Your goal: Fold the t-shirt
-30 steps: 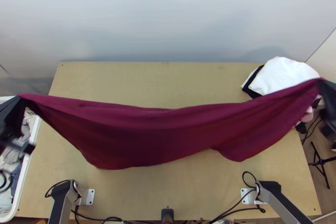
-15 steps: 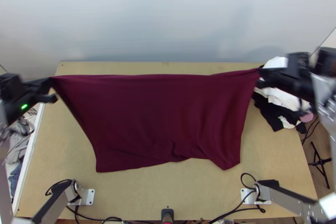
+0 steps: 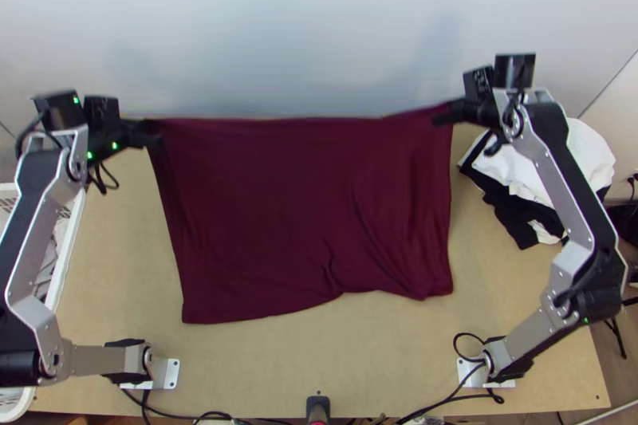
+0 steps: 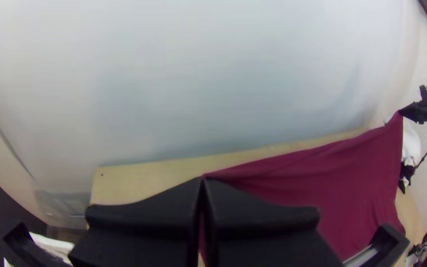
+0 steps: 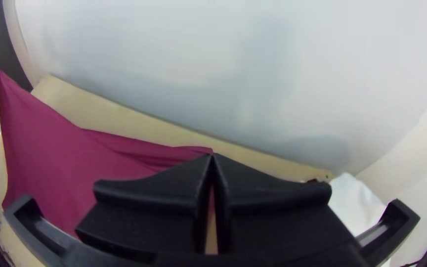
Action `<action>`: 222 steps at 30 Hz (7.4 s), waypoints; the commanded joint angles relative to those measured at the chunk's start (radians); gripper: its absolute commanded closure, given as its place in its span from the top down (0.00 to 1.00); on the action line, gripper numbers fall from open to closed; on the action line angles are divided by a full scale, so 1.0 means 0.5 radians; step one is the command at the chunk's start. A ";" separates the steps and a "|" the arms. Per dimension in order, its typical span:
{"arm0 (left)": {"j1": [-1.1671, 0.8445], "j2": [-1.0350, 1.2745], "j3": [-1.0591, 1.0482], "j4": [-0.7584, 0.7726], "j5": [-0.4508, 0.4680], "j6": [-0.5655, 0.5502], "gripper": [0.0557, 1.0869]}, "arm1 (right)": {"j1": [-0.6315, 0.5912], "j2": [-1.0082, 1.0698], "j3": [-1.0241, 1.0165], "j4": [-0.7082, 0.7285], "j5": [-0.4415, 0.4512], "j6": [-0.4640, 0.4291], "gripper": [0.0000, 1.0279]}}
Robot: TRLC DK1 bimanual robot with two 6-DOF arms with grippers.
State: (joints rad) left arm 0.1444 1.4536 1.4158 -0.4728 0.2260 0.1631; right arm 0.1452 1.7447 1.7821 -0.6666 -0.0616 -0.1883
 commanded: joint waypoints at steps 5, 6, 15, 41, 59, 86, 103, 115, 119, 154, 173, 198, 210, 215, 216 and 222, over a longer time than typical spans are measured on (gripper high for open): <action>0.006 -0.238 0.525 -0.275 -0.093 -0.197 0.04 | 0.087 -0.056 0.728 -0.244 0.142 0.146 0.03; 0.006 -0.321 0.528 -0.309 -0.093 -0.225 0.04 | 0.102 -0.105 0.762 -0.299 0.163 0.149 0.03; 0.116 -0.962 0.614 -0.720 -0.029 -0.240 0.04 | 0.207 -0.731 0.838 -0.735 0.163 0.192 0.03; 0.165 -1.432 0.279 -0.432 -0.069 -0.249 0.04 | -0.207 -1.222 0.814 -0.891 -0.273 0.459 0.03; -0.099 -0.655 -0.957 0.455 -0.271 0.297 0.04 | -0.002 0.140 -0.251 -0.185 -0.015 0.085 0.03; -0.157 0.762 -0.206 0.571 -0.829 0.269 0.04 | 0.047 1.373 1.078 -0.253 0.224 0.008 0.03; -0.378 -0.039 -0.782 -0.196 -0.599 0.422 0.04 | 0.240 0.582 0.102 -0.750 0.215 0.085 0.03; -0.332 -0.349 -1.144 -0.343 -0.553 0.567 0.04 | 0.201 0.257 -0.512 -0.701 0.215 0.088 0.03; -0.338 -0.367 -1.203 -0.315 -0.553 0.603 0.04 | 0.216 0.254 -0.625 -0.658 0.218 0.082 0.03; -0.540 -1.146 -1.132 -1.012 -0.562 1.131 0.92 | 0.268 -0.578 -1.435 -0.643 0.221 -0.157 0.89; -1.654 -1.014 -1.423 -1.294 -0.529 0.864 0.92 | 0.667 -0.719 -1.634 -0.643 0.200 -0.219 0.90; -1.976 -0.974 -1.586 -1.208 -0.437 0.481 0.92 | 0.958 -0.833 -1.794 -0.882 0.200 -0.151 0.89; -1.970 -0.984 -1.611 -1.165 -0.440 0.444 0.92 | 1.115 -0.891 -1.797 -0.934 0.163 -0.078 0.88; -1.985 -0.962 -1.626 -1.159 -0.440 0.447 0.92 | 1.182 -0.897 -1.809 -0.946 0.163 -0.093 0.85; -1.991 -0.953 -1.626 -1.159 -0.440 0.444 0.89 | 1.201 -0.891 -1.806 -0.946 0.163 -0.093 0.85; -1.991 -0.953 -1.632 -1.156 -0.440 0.447 0.89 | 1.308 -0.845 -1.803 -0.937 0.163 -0.081 0.85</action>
State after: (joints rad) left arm -0.8474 0.9726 0.6044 -1.0523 0.0063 0.3851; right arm 0.7483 1.3056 0.8814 -1.1385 0.0185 -0.2321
